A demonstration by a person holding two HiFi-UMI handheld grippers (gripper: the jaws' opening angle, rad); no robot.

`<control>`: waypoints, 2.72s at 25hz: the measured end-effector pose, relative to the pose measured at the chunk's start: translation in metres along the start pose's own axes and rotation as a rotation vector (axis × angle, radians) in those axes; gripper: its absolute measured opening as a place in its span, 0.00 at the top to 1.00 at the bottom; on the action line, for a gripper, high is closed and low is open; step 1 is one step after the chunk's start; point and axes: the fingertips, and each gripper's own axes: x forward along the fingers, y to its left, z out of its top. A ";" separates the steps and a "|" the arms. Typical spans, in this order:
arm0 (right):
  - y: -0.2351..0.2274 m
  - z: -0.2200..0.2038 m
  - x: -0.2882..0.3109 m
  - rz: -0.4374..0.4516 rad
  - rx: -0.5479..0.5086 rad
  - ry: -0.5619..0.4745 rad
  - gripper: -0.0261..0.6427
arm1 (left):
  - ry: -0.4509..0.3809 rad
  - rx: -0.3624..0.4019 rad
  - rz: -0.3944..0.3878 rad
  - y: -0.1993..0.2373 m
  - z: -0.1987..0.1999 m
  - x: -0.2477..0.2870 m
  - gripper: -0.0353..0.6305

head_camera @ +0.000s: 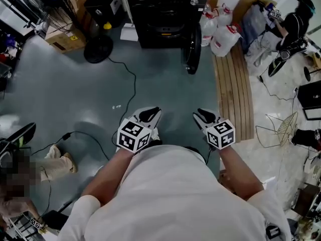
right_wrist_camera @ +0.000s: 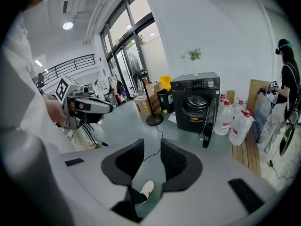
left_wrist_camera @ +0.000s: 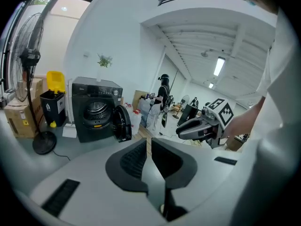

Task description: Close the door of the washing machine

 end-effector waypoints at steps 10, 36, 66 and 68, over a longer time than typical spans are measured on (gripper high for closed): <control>-0.025 0.041 0.066 -0.104 0.052 0.023 0.79 | -0.009 0.000 -0.017 0.084 0.012 -0.022 0.84; -0.337 0.134 0.246 -0.167 0.228 0.128 0.76 | 0.015 -0.039 0.055 0.231 0.171 0.134 0.84; -0.418 0.125 0.326 -0.249 0.528 0.213 0.81 | 0.135 0.011 -0.102 0.355 0.230 0.201 0.84; -0.417 0.124 0.326 -0.257 0.549 0.208 0.81 | 0.136 0.010 -0.107 0.358 0.229 0.203 0.84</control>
